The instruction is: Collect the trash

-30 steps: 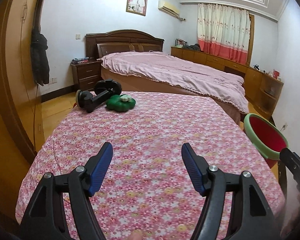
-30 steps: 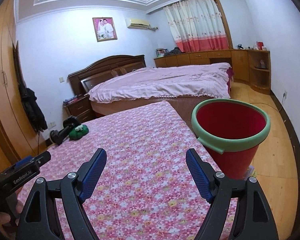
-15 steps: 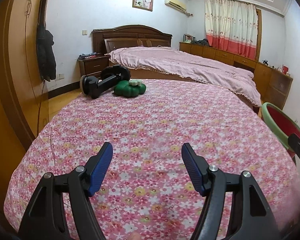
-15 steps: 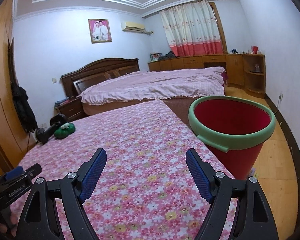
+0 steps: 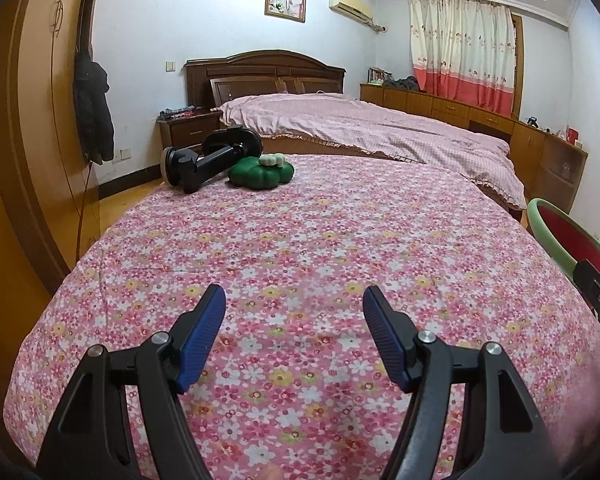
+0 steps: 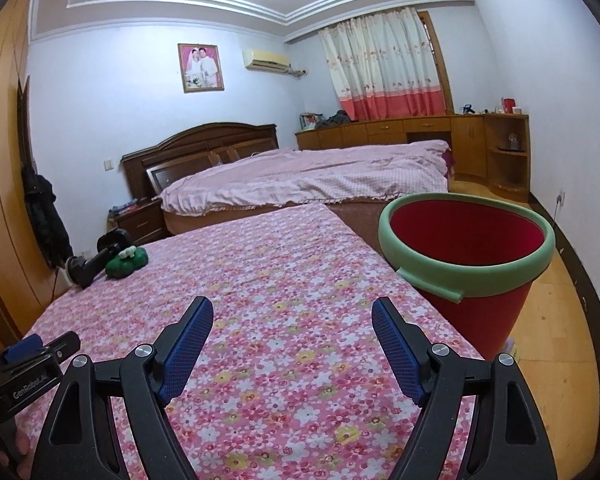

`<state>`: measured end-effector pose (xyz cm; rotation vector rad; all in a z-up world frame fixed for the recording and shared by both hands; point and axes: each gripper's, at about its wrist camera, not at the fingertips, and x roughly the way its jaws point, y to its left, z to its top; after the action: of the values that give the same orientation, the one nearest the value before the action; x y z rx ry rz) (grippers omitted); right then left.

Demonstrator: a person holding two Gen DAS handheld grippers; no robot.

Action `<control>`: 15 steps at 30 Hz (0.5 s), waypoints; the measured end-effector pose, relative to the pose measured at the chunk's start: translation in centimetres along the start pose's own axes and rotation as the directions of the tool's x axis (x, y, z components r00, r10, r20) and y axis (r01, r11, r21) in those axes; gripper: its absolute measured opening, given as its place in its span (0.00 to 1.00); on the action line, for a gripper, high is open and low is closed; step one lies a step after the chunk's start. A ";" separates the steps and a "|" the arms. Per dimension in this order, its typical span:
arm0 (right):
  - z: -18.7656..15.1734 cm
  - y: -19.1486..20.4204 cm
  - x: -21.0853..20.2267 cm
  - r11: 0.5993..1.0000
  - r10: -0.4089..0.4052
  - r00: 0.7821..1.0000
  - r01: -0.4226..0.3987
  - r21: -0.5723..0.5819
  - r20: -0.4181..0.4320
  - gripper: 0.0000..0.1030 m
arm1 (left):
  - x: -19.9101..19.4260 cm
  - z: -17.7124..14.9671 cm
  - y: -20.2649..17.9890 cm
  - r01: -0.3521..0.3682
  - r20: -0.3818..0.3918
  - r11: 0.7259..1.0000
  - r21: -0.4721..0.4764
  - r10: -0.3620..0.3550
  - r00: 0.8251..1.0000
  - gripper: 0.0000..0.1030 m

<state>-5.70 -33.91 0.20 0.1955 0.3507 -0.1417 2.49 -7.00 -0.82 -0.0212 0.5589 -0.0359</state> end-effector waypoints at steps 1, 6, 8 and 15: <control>-0.1 0.1 0.0 1.000 0.000 1.000 0.000 -0.003 0.003 0.80 | -0.1 0.0 0.0 0.000 0.001 1.000 0.001 0.000 1.000 0.69; -0.3 0.1 -0.1 1.000 0.002 1.000 -0.002 -0.006 0.013 0.80 | -0.2 -0.1 0.0 0.000 0.000 1.000 -0.006 0.000 1.000 0.69; -0.3 0.1 -0.1 1.000 0.005 1.000 -0.005 -0.003 0.014 0.80 | -0.1 -0.1 0.0 -0.002 -0.003 1.000 -0.009 0.002 1.000 0.69; -0.3 -0.1 -0.2 1.000 0.011 1.000 -0.011 0.009 0.015 0.80 | -0.1 -0.1 0.0 -0.005 -0.004 1.000 -0.012 0.005 1.000 0.69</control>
<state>-6.02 -33.91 -0.05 0.2054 0.3339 -0.1334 2.36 -7.01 -0.81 -0.0316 0.5636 -0.0276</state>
